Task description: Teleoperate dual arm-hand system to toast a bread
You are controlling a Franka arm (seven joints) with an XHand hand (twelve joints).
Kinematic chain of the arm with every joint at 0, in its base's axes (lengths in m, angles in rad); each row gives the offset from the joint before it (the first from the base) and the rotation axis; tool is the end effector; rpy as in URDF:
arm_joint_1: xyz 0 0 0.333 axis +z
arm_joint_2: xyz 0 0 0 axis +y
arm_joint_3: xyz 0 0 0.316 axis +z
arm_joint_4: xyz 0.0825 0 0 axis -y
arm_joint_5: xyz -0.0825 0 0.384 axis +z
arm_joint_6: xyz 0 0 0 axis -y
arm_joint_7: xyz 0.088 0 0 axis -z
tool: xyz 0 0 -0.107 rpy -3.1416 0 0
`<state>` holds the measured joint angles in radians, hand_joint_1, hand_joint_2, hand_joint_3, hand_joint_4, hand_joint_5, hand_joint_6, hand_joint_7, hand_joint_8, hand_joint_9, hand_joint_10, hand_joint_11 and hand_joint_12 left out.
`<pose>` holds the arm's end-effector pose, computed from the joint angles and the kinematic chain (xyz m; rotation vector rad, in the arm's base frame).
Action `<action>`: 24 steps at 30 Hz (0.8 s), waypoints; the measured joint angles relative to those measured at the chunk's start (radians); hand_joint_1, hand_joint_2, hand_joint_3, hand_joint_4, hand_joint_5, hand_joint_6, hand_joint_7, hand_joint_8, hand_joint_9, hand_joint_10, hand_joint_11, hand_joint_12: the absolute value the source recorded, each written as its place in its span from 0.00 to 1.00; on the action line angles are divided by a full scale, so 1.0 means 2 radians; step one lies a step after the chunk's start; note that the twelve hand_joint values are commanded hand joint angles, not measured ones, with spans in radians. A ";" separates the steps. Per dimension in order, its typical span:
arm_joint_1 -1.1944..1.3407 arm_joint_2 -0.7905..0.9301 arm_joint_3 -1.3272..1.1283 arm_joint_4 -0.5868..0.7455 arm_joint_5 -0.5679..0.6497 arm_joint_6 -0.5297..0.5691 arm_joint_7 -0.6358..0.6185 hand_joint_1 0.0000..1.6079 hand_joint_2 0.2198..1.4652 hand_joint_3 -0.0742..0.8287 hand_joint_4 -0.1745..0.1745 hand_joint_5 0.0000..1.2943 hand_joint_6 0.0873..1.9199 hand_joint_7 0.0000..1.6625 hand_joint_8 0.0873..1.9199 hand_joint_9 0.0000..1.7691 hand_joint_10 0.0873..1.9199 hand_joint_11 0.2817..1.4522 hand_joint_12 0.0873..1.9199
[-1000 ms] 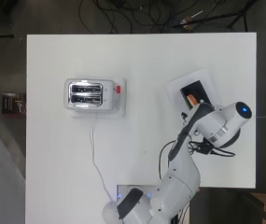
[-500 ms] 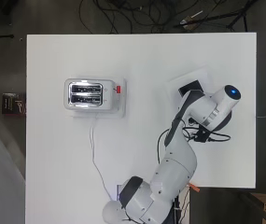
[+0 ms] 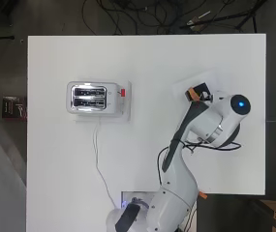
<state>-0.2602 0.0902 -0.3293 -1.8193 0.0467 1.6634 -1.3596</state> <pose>0.4697 -0.3030 0.4679 -2.7198 -1.0830 0.1789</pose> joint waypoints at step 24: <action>0.058 0.196 0.163 0.625 -0.001 -0.279 -0.087 0.77 0.75 0.08 0.00 0.57 0.62 0.65 0.46 0.80 0.00 0.42 0.08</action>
<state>-0.1433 0.4825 -0.0035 -0.5688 0.0444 1.1060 -1.5339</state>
